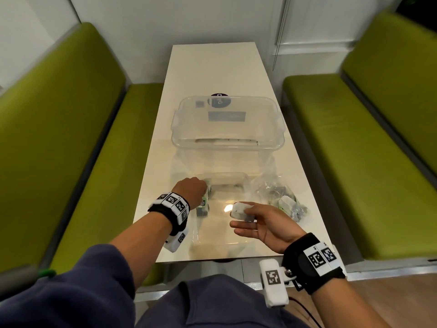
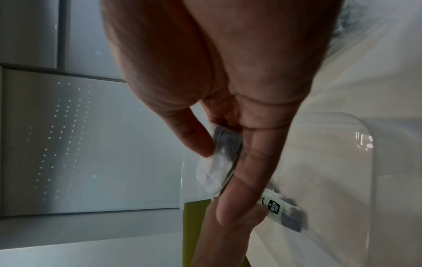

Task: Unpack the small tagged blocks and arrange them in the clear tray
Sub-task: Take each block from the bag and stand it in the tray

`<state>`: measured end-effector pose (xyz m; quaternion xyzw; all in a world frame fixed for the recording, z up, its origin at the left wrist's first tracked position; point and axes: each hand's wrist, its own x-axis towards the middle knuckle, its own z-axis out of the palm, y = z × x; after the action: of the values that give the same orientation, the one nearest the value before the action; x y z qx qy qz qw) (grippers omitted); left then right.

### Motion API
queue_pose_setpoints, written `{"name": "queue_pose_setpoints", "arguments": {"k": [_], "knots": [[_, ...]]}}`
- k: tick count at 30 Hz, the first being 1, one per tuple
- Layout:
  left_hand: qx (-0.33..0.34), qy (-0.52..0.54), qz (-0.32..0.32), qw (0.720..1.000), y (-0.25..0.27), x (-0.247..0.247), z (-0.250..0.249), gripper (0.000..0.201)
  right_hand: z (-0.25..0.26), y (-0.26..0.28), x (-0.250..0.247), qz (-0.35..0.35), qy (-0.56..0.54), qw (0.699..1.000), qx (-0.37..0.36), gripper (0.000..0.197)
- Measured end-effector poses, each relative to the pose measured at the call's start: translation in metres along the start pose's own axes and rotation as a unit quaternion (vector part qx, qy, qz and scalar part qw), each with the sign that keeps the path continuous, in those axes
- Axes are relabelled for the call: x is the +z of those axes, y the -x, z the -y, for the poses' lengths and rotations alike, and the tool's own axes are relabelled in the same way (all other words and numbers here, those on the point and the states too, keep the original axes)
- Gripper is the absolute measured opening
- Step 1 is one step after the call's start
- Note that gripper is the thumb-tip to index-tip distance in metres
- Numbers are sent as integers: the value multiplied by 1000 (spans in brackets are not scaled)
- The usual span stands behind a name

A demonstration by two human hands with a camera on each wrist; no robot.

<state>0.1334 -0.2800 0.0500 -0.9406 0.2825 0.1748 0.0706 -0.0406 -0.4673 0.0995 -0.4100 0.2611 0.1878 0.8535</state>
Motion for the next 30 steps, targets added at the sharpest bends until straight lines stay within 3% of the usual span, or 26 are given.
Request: {"name": "queue_pose_setpoints", "arguments": {"k": [4,7,9,12,14,18,21,23,27,30], "knots": [[-7,72,-49,996,10,-13,2,20,0,3,1,6,28,999,-21,28],[-20,234,-95,967,26,-31,-2,25,-1,1,1,-1,31,996,-80,27],[-8,338,-58,939,40,-44,-6,36,-2,-2,2,-1,54,991,-126,26],[19,471,82,878,61,-56,-14,48,-3,-4,3,-3,134,973,-186,28],[32,536,143,832,69,-56,-16,51,-2,-3,7,-14,221,948,-229,32],[47,612,158,773,74,-52,-15,38,-2,-3,11,-5,322,903,-286,40],[48,659,158,734,76,-52,-14,22,-4,-5,12,1,346,889,-299,49],[50,667,149,728,76,-54,-14,16,-4,-4,13,3,318,903,-290,57],[56,648,112,751,74,-57,-13,21,-2,-3,12,-4,232,950,-207,72],[62,614,87,782,74,-57,-11,20,2,0,13,27,116,987,-106,55]]}}
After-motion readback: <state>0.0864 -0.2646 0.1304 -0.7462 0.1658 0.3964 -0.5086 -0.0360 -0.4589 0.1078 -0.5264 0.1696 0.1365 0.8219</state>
